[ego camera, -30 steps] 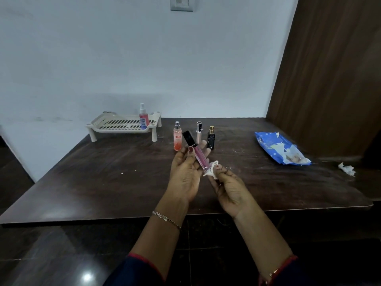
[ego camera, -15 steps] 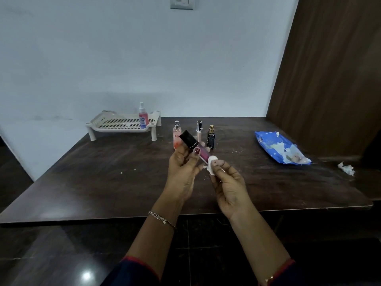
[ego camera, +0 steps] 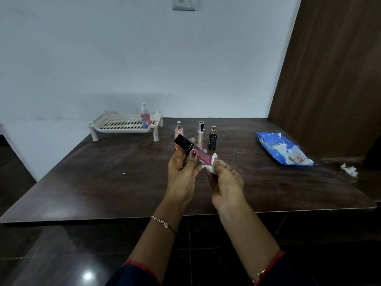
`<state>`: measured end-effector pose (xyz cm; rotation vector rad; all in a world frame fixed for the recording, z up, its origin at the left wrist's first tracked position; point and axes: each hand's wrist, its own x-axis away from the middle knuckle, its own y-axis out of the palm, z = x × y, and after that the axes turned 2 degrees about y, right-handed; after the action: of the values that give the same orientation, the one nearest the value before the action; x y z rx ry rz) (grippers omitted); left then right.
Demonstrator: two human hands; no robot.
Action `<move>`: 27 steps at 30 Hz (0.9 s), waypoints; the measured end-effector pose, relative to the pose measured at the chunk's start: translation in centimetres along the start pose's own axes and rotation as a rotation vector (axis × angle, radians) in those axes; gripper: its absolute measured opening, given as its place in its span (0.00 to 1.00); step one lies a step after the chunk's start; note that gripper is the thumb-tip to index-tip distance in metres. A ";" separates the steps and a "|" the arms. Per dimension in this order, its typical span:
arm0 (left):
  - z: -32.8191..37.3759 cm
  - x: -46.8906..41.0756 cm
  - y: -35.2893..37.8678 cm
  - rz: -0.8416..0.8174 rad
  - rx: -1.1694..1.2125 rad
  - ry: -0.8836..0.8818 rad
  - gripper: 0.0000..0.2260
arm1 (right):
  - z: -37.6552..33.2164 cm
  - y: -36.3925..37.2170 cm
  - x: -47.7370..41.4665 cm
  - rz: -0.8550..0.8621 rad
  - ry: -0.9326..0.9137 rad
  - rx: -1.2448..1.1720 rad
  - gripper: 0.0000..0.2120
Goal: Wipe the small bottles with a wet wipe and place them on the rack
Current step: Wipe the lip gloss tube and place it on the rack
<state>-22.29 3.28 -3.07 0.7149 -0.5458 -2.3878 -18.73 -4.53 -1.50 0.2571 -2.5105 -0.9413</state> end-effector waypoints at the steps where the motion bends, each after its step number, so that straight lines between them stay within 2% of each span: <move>1: 0.0 0.0 -0.1 -0.005 0.021 -0.003 0.11 | 0.0 -0.1 0.0 0.001 0.012 -0.010 0.07; 6: 0.2 0.0 -0.3 -0.025 0.104 -0.013 0.11 | -0.4 -1.0 -0.1 -0.046 0.065 -0.076 0.03; 12: 0.6 0.0 0.0 -0.028 0.055 0.004 0.09 | -0.4 -1.0 0.2 -0.200 0.045 -0.037 0.02; 16: 0.8 -0.1 0.3 -0.040 -0.015 0.020 0.09 | -0.3 -0.5 0.2 -0.121 0.003 -0.003 0.09; 22: 0.9 -0.3 -0.1 -0.081 -0.071 0.047 0.09 | -0.4 0.5 0.1 -0.045 0.082 0.001 0.04; 27: 0.7 0.0 -0.4 -0.039 -0.097 0.085 0.08 | 0.2 0.1 0.1 -0.090 0.167 -0.055 0.03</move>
<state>-22.86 3.66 -2.74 0.7866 -0.3816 -2.3896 -18.89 -4.32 -1.57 0.4165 -2.3340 -0.9798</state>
